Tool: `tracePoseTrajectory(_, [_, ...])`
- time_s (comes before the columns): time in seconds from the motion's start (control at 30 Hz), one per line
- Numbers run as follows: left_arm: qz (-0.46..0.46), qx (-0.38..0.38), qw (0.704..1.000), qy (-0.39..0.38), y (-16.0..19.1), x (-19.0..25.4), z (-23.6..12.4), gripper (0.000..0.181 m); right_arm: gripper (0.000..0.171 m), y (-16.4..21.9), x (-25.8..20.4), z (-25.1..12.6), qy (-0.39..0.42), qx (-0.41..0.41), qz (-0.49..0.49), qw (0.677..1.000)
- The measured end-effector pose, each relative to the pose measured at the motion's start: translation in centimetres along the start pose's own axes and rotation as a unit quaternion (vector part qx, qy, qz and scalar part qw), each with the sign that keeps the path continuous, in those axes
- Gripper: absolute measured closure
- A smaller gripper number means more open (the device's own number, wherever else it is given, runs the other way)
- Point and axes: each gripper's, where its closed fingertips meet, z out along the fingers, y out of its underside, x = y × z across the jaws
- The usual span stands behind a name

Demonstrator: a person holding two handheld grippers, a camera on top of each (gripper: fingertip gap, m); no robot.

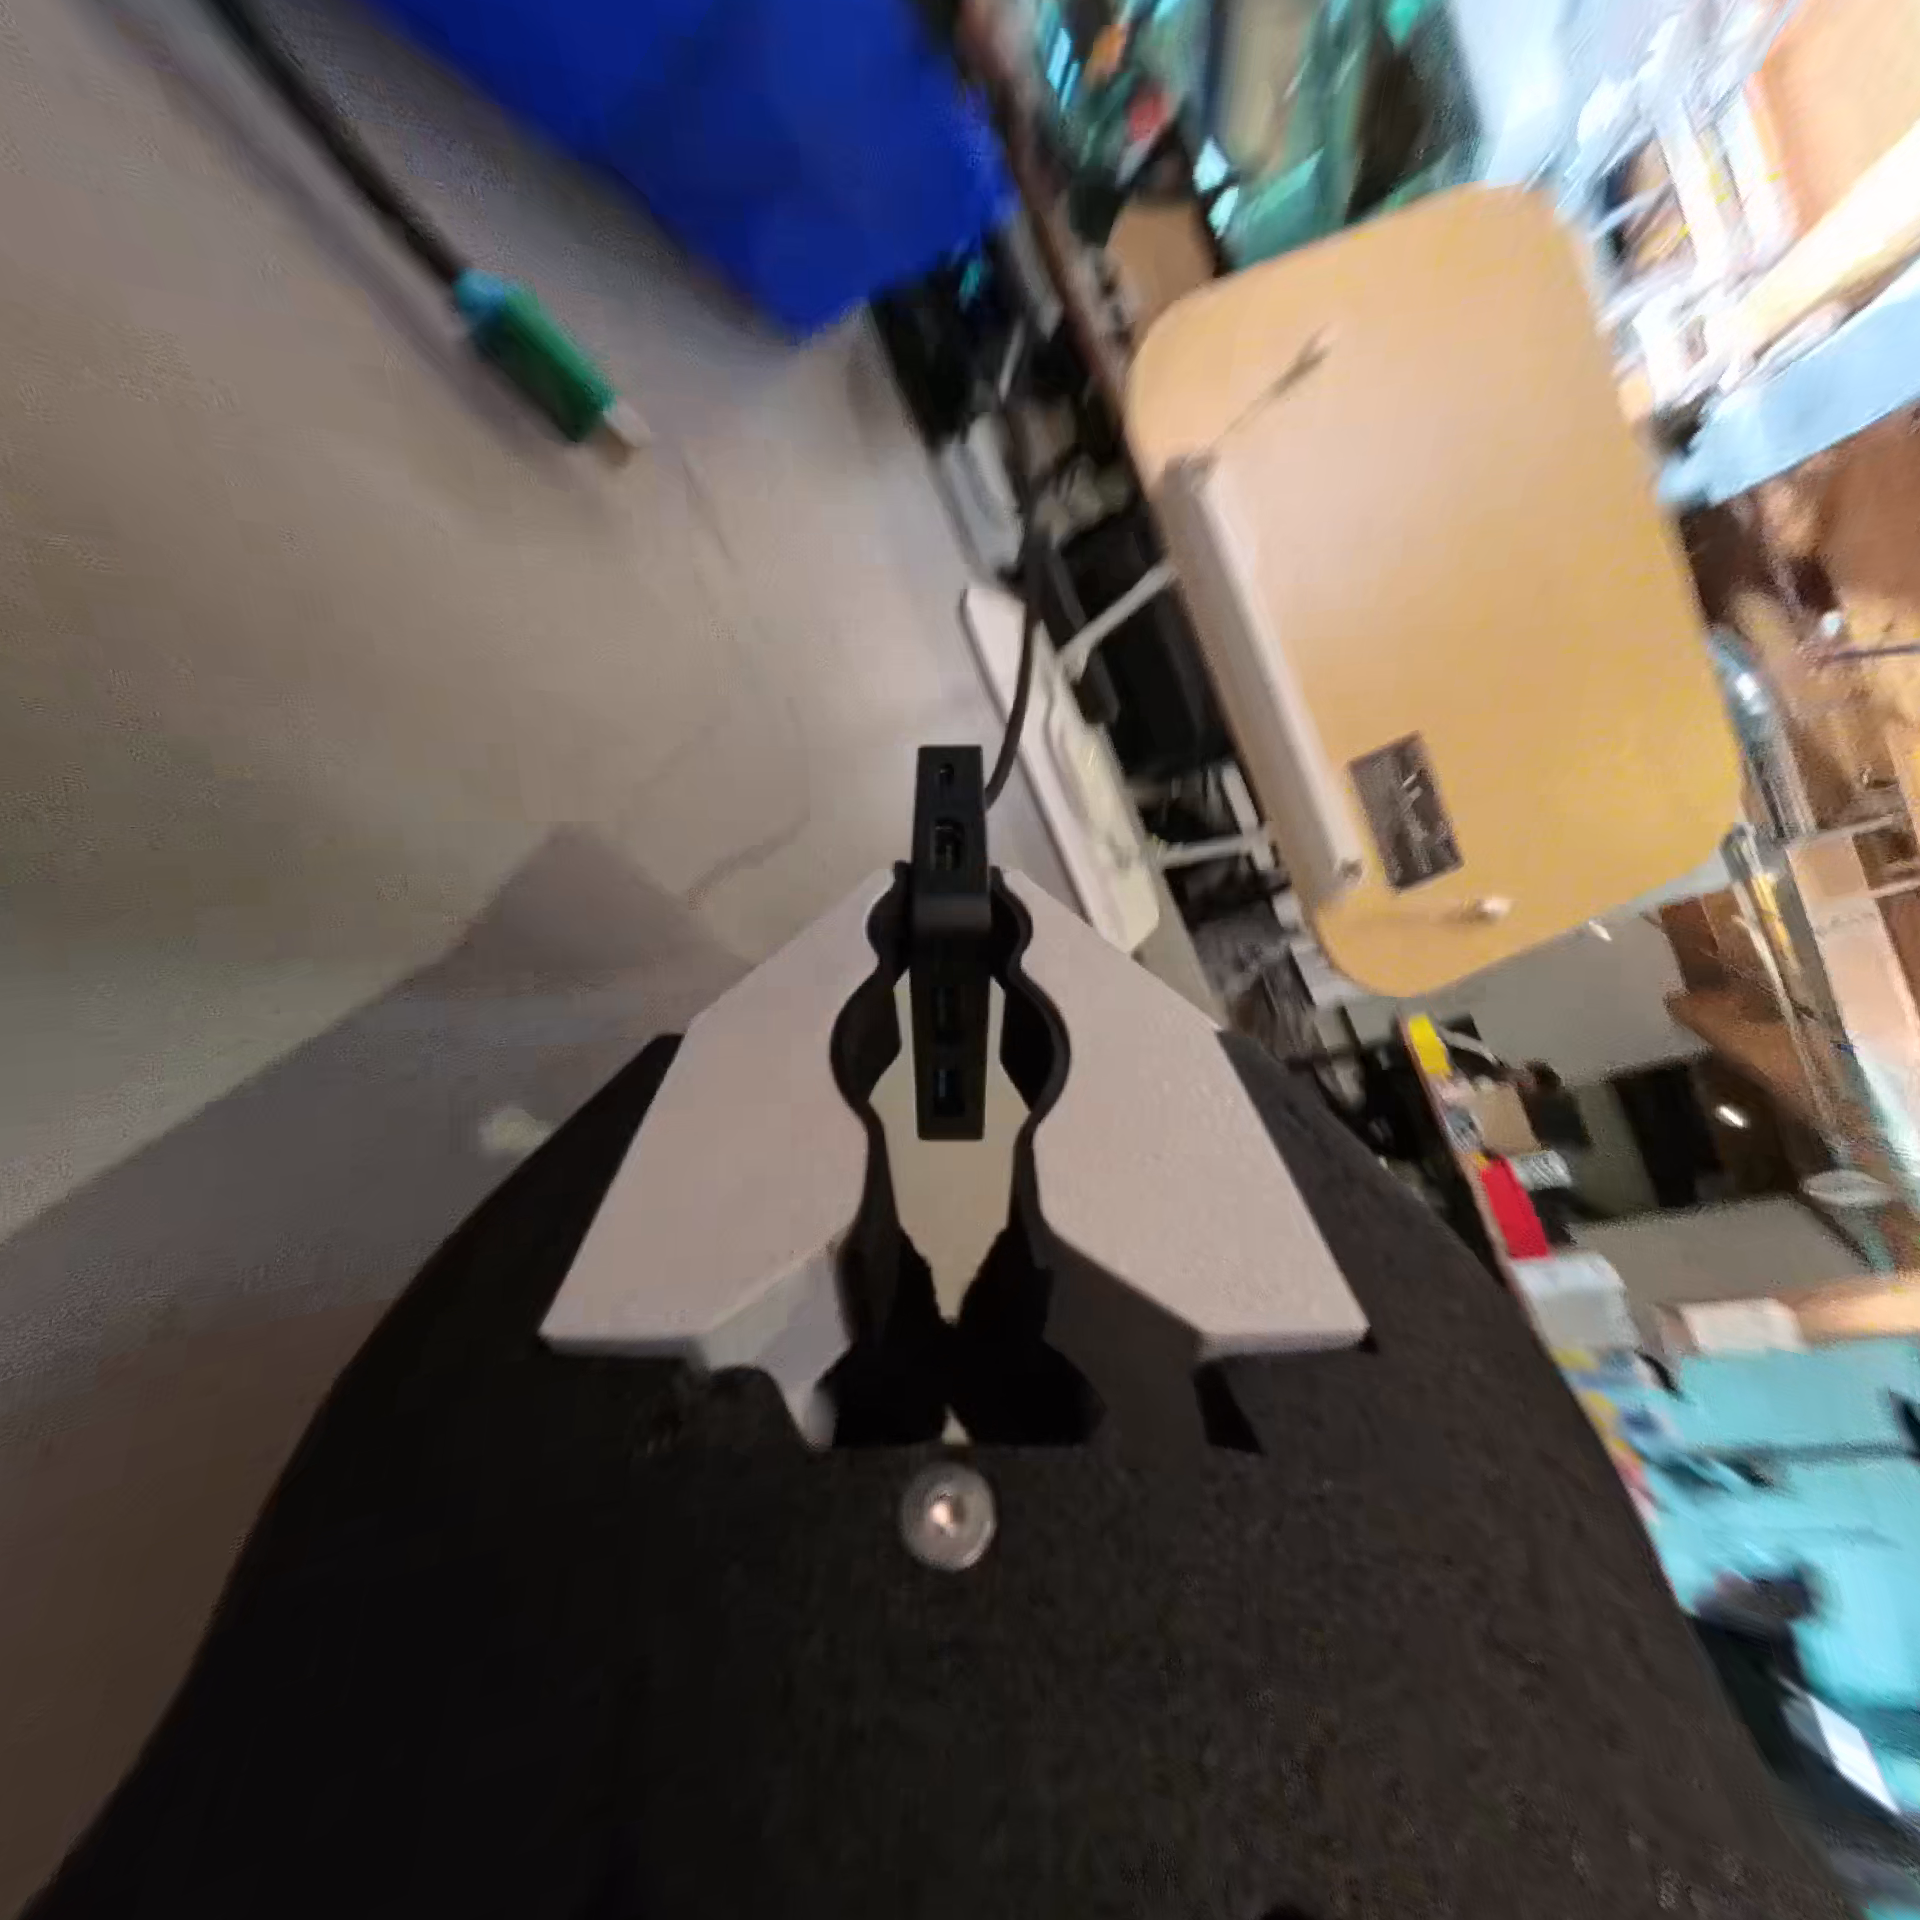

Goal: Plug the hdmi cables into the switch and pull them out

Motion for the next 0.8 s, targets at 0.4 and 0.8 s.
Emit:
tracePoseTrajectory(0.4, [-0.107,-0.051,0.981,0.151,3.6,3.6,1.2,0.159,0.159,-2.0,6.9,-3.5,0.006,0.052,0.144,0.988])
tracePoseTrajectory(0.8, [-0.087,-0.112,0.956,0.258,5.7,8.4,0.7,0.160,0.160,13.5,23.4,-11.1,-0.083,-0.150,0.276,0.946])
